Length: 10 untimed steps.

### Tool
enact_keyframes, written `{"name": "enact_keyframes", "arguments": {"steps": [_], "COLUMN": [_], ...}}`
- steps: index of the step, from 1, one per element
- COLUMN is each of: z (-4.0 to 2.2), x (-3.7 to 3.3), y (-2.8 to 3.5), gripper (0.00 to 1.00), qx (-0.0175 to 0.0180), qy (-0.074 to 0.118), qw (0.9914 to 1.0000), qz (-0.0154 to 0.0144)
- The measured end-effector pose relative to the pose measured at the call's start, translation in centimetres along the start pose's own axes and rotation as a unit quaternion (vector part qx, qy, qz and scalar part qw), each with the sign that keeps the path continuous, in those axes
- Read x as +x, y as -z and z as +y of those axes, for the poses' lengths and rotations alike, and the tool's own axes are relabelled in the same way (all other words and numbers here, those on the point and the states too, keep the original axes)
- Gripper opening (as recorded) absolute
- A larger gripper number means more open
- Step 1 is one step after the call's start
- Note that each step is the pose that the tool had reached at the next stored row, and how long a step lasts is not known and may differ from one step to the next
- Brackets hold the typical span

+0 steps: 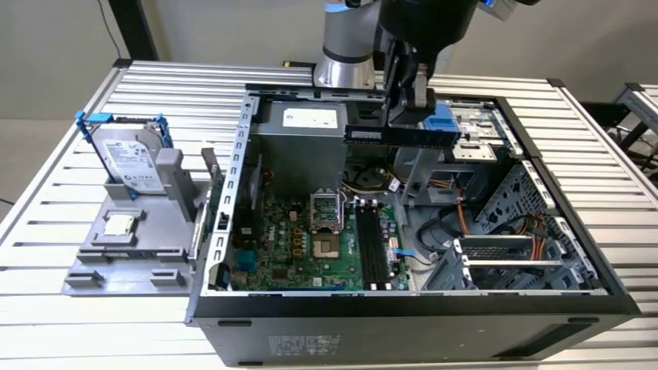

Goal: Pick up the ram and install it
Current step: 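Insert the ram into the slot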

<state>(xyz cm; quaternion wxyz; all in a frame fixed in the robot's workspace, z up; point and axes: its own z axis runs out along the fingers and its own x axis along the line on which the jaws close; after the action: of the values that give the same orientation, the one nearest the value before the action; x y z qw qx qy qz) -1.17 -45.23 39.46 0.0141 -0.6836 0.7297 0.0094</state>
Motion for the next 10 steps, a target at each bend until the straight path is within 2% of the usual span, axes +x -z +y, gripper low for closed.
{"name": "enact_keyframes", "arguments": {"steps": [3, 5, 8, 10], "z": [0.0, 0.0, 0.0, 0.0], "x": [0.0, 0.0, 0.0, 0.0], "y": [-0.01, -0.02, -0.04, -0.05], "gripper": [0.0, 0.0, 0.0, 0.0], "qx": [0.0008, 0.0014, 0.0023, 0.0029], "qy": [-0.026, -0.044, -0.07, -0.088], "qw": [0.99967, 0.99904, 0.99754, 0.9961], "qz": [0.0002, 0.0003, 0.0005, 0.0006]}}
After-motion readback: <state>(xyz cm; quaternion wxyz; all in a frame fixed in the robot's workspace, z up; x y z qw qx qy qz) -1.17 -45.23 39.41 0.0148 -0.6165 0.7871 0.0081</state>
